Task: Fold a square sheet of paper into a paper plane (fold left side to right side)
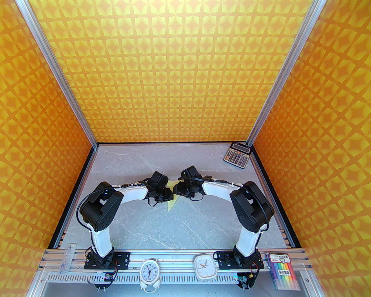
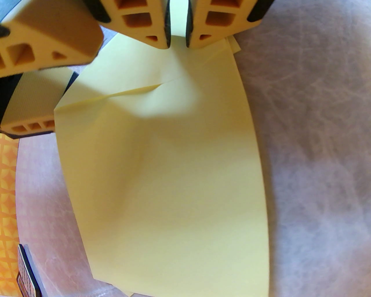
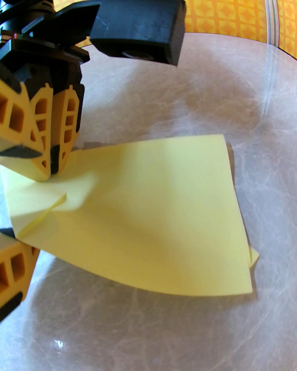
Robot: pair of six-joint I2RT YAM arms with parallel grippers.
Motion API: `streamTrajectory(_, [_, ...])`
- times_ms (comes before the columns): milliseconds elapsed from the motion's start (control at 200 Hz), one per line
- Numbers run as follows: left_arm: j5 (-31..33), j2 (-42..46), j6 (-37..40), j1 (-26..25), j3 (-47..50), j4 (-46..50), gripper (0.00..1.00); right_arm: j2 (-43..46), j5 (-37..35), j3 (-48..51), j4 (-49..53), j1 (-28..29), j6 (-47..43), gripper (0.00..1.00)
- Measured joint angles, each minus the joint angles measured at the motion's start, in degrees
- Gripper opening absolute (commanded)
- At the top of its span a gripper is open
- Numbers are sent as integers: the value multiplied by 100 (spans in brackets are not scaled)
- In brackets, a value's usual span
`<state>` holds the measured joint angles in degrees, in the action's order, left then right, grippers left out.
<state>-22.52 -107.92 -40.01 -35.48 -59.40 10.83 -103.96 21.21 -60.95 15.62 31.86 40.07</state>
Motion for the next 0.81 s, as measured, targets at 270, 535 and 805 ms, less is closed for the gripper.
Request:
streamTrajectory(270, [-11, -4, -4, -9, 0, -9, 18, 11, 105, 55, -81, -7, 20, 36])
streamTrajectory(535, [-9, -4, -57, -9, 15, -39, 16, -33, 146, 87, -192, -4, 37, 33])
streamTrajectory(805, [-17, -17, -94, -11, 35, -136, 14, 22, 81, 428, -160, 81, 125, 37])
